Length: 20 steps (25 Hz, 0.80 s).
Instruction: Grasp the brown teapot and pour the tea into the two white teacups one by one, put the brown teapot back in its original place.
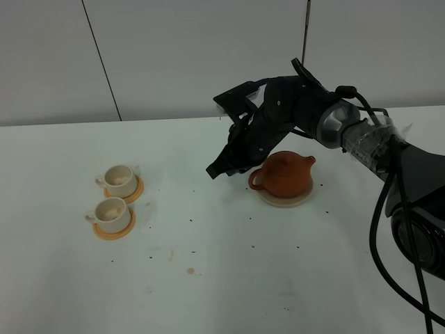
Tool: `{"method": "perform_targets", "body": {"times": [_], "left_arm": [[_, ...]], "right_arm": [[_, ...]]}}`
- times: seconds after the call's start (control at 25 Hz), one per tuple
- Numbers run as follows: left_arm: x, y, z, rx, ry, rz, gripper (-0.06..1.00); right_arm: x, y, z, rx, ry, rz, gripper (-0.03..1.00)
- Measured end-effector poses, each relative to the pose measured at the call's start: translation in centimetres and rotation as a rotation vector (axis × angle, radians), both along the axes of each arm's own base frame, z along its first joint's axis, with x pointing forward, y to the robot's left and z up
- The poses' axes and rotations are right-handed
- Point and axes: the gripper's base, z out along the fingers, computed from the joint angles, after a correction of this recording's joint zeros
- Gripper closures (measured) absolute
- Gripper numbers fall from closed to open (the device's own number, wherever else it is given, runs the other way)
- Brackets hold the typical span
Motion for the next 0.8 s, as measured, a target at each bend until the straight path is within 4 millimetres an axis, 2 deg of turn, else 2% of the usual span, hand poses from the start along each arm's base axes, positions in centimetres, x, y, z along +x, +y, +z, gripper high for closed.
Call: {"method": "perform_targets", "body": {"times": [0.28, 0.8], "left_arm": [[0.00, 0.00, 0.00, 0.000, 0.000, 0.000, 0.57], [0.00, 0.00, 0.00, 0.000, 0.000, 0.000, 0.57]], "right_arm": [[0.41, -0.18, -0.15, -0.027, -0.049, 0.000, 0.91], [0.01, -0.90, -0.71, -0.119, 0.005, 0.000, 0.90]]}}
